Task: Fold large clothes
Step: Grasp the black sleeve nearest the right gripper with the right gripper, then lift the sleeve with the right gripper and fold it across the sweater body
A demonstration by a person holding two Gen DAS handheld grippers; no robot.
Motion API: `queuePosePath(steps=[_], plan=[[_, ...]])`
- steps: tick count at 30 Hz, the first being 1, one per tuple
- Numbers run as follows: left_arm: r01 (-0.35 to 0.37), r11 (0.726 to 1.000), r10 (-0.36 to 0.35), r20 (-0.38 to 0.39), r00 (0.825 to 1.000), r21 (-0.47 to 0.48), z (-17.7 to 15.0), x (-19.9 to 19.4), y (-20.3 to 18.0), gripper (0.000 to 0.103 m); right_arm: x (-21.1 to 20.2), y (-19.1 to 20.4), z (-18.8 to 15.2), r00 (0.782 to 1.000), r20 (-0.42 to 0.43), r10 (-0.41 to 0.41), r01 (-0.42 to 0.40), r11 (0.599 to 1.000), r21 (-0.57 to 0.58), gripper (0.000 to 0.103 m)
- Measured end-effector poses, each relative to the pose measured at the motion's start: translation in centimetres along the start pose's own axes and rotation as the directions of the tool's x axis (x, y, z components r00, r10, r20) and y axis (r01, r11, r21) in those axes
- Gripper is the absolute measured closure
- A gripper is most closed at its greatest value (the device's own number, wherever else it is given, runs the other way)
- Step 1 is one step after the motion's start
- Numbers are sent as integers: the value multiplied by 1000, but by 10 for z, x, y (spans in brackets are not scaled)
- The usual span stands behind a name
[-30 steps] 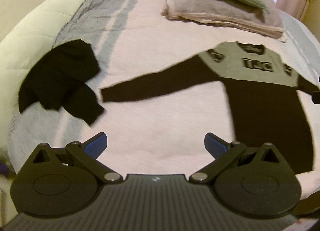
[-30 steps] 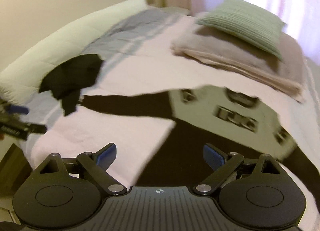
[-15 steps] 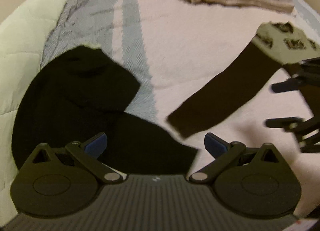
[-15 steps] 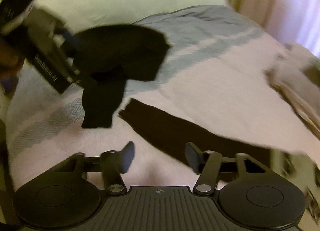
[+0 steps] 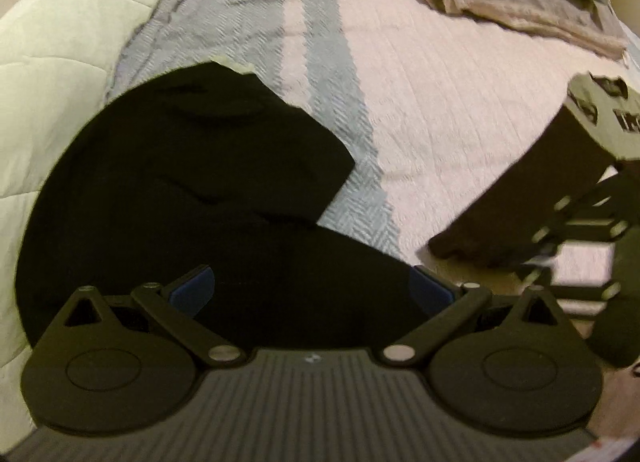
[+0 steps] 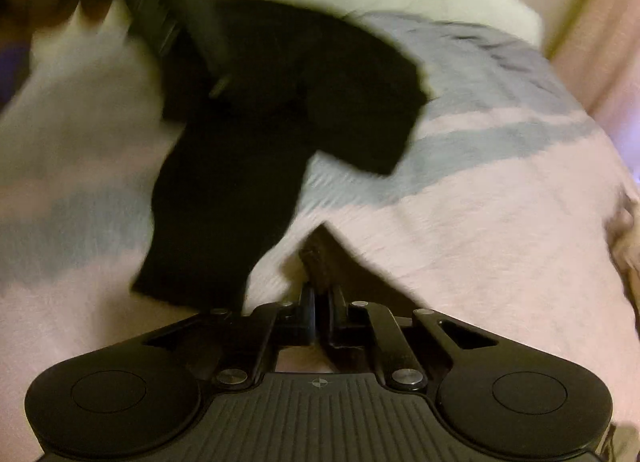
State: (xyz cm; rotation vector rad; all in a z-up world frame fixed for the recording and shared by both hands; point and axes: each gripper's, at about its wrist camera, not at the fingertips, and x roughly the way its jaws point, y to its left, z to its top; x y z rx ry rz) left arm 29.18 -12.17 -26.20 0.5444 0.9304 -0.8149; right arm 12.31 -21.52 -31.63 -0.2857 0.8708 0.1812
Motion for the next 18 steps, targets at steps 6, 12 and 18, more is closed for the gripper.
queuePosePath(steps=[6,12,18], plan=[[0,999,3,50,999,-51,19,-20,-23,1,-96,-120,0,969,186,-163,63,889,453,101],[86,996,-88,87,992,31,45,-22,-118,1,-227,-253,-75,855,274,-440,118,680,724,101],[165,980,-176,99,979,111,73,-24,-254,1,-344,-342,-238,719,132,-682,217,401,890,101]])
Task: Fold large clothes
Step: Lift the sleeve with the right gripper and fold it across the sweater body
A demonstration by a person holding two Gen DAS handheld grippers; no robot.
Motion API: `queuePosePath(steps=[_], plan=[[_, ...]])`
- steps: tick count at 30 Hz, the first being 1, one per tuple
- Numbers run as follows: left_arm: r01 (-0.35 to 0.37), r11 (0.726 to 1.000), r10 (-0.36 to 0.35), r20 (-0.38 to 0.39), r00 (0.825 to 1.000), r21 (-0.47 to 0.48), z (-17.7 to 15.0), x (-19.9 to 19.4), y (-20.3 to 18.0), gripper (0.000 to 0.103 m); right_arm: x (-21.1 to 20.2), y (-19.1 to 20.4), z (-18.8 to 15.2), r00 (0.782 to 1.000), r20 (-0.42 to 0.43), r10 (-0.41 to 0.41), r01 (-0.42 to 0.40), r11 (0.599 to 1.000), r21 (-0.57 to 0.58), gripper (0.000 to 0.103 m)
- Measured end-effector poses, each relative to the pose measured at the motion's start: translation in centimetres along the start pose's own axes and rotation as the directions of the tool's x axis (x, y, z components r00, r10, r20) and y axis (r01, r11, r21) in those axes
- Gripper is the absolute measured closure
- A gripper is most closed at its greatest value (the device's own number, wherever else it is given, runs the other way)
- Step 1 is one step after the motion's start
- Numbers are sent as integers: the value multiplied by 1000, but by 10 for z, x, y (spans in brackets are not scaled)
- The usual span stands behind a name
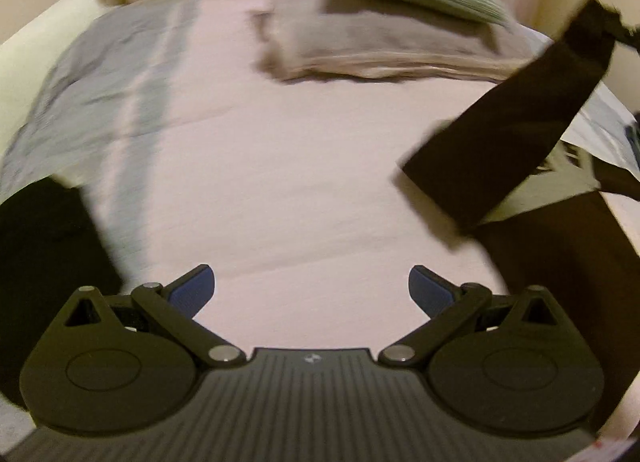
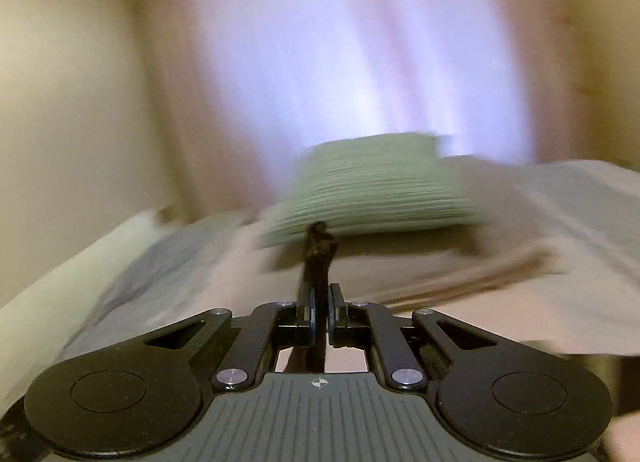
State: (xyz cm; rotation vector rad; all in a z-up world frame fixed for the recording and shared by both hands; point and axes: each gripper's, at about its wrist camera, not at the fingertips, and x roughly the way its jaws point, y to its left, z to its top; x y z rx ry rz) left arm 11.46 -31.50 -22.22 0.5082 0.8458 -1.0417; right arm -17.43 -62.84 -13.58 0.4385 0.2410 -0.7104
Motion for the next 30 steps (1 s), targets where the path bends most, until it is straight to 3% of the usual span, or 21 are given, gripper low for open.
queuePosePath(steps=[4,7,11,16,26,28,30], plan=[[47,998,-45,-46,998,29,19,25,-88,1,4,-129,-43,980,-145,-138,168,961,218,101],[49,997,-45,-73,996,58,24,41,-137,1,17,-177,-78,965,-234,-121,189,935,299,101],[55,995,-46,-111,993,85,29,59,-179,1,12,-213,-99,960,-263,-98,196,904,380,101],[98,983,-80,-118,990,154,43,81,-208,1,-4,-231,-106,960,-261,-98,207,879,430,101],[180,947,-146,-140,979,266,57,99,-227,1,-30,-227,-122,933,-268,-239,341,822,456,101],[185,946,-149,-148,978,267,56,99,-222,1,-29,-217,-121,925,-267,-269,362,834,416,101],[186,947,-148,-157,976,261,54,99,-216,1,-22,-201,-117,928,-251,-275,350,875,336,101]])
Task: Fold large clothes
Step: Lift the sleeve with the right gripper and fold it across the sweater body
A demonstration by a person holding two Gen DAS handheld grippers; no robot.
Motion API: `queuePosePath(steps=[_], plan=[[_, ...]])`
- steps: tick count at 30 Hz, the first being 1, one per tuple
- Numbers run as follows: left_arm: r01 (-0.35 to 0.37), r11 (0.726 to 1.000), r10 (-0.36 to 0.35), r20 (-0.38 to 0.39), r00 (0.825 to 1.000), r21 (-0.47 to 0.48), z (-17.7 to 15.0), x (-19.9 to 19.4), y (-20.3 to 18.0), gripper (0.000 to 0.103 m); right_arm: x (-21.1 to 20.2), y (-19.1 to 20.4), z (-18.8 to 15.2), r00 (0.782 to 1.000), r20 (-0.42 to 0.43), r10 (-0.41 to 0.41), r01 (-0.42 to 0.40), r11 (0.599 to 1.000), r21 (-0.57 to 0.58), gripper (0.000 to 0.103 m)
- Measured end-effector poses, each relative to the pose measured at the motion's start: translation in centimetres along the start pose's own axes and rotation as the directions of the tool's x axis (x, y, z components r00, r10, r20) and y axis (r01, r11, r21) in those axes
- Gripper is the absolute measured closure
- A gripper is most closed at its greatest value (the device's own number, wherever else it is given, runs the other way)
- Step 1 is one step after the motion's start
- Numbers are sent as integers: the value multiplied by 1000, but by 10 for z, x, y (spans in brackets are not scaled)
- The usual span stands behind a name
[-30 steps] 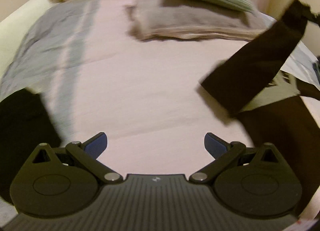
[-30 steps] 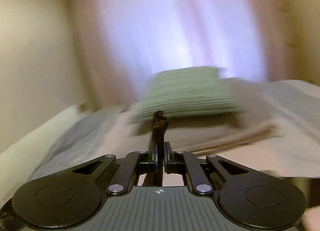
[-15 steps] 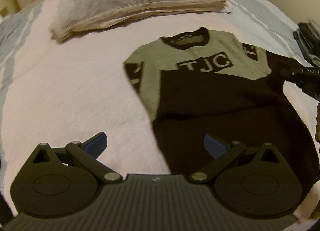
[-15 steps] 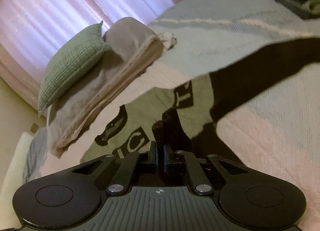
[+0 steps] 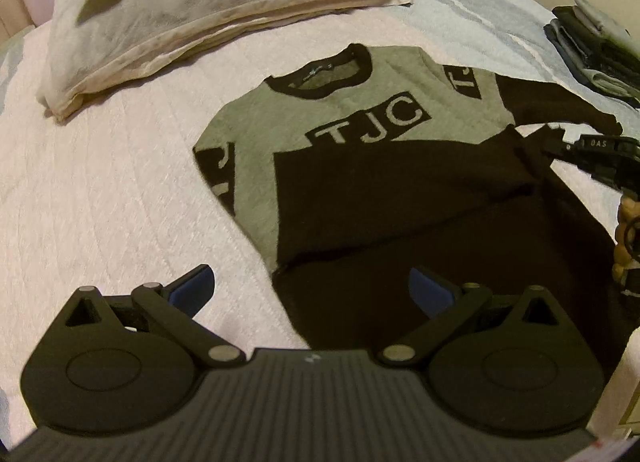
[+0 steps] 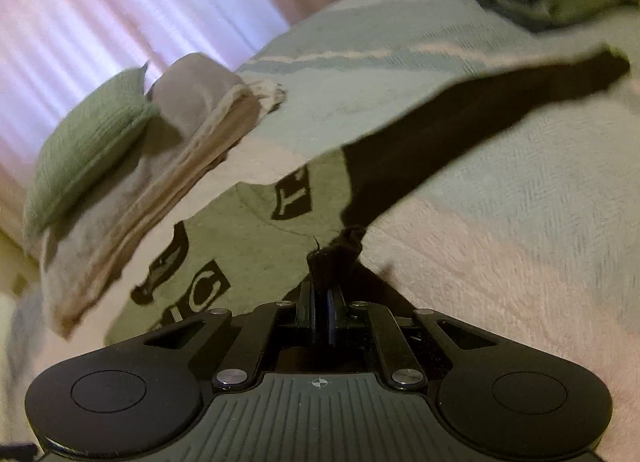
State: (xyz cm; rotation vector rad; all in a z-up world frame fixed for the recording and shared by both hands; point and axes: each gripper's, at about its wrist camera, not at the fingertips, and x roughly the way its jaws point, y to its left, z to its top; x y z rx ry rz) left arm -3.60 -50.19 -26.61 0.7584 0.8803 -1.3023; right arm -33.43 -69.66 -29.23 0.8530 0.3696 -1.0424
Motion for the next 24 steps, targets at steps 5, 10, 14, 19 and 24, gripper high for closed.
queuePosePath(steps=[5,10,14,19,24], plan=[[-3,1000,3,-23,1000,-1,-12,1,10,1,15,50,-21,992,-72,107,-123,955,-270,98],[-9,1000,8,-33,999,-22,-19,0,18,1,27,53,-39,985,-155,72,-109,963,-248,62],[-11,999,10,-29,1000,-30,-20,-1,17,1,14,54,-35,981,-147,124,-156,960,-234,61],[1,1000,-2,-35,999,-30,-17,5,5,1,32,42,-35,971,-218,104,-145,972,-184,61],[5,1000,-5,-39,999,-14,-12,9,-12,1,19,26,-15,971,-192,143,-167,979,-114,61]])
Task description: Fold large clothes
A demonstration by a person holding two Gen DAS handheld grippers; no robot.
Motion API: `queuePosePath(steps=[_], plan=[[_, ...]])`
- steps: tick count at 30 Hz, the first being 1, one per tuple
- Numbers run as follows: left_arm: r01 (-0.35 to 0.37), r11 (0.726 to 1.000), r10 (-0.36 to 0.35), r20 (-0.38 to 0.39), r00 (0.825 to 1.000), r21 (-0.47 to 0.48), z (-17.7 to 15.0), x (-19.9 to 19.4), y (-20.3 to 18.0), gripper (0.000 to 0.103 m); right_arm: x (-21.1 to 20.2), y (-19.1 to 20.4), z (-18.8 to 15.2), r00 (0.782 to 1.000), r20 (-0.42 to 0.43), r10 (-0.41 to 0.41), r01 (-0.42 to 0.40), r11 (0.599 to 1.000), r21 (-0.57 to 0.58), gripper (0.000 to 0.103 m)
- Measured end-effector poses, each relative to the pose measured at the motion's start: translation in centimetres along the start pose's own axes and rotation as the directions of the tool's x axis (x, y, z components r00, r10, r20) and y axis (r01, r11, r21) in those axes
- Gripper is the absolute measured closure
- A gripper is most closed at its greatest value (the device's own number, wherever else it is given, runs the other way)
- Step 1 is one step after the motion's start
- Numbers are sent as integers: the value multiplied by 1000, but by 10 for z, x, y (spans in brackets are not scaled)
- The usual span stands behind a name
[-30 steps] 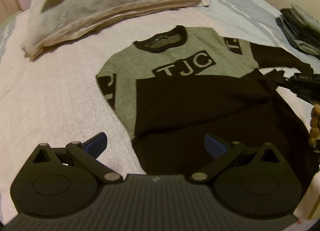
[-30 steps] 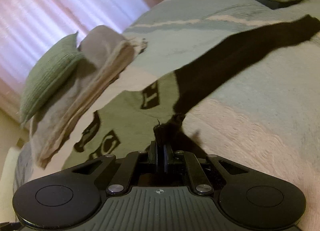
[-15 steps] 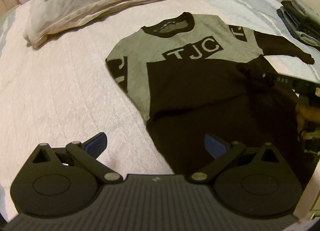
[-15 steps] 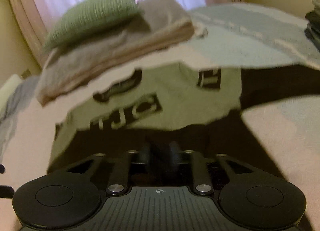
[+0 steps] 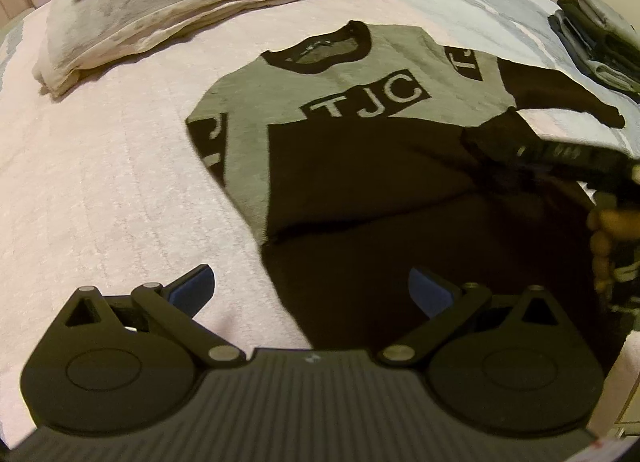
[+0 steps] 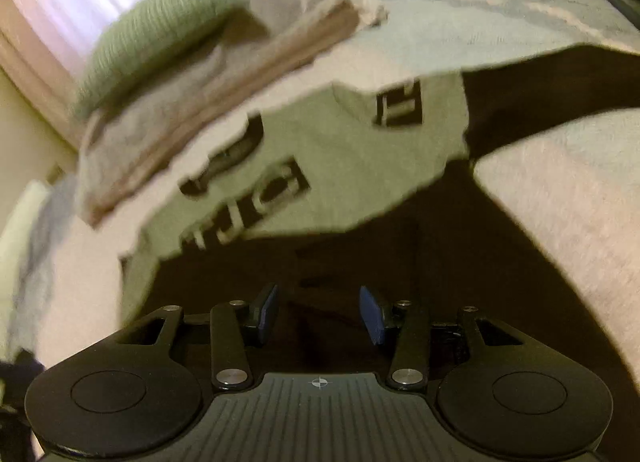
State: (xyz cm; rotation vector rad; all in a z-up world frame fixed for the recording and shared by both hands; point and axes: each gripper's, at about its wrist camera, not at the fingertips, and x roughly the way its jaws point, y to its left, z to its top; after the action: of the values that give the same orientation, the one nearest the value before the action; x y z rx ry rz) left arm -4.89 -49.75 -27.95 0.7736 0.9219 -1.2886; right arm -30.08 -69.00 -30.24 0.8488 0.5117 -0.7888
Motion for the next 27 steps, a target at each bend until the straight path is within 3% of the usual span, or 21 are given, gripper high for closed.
queuePosePath(steps=[3,6,10,11,12,16,21,24,27], plan=[[3,1000,-3,-4,1000,9,7,7,-11,1,-6,-16,11,999,26,-35,34,999,38,60],[10,1000,-10,2,1000,18,17,14,-25,1,14,-32,15,995,-51,-82,85,995,50,60],[23,999,-23,0,1000,34,27,23,-46,1,31,-40,15,993,-106,-58,60,998,22,62],[25,999,-25,-1,1000,39,28,24,-51,1,30,-41,17,994,-105,-43,46,999,28,92],[27,999,-27,-3,1000,45,29,26,-55,1,26,-39,21,995,-89,-41,42,999,14,99],[30,998,-29,-10,1000,55,33,30,-66,1,6,-31,29,995,41,-96,100,989,-113,99],[16,999,-15,-20,1000,46,34,32,-68,1,29,-46,22,992,-55,-117,111,988,-103,96],[-2,999,2,-15,1000,35,34,26,-66,1,24,-46,22,988,-43,-147,141,983,-122,79],[-21,1000,21,-11,1000,11,33,20,-64,1,11,-39,24,984,-11,-176,173,975,-140,77]])
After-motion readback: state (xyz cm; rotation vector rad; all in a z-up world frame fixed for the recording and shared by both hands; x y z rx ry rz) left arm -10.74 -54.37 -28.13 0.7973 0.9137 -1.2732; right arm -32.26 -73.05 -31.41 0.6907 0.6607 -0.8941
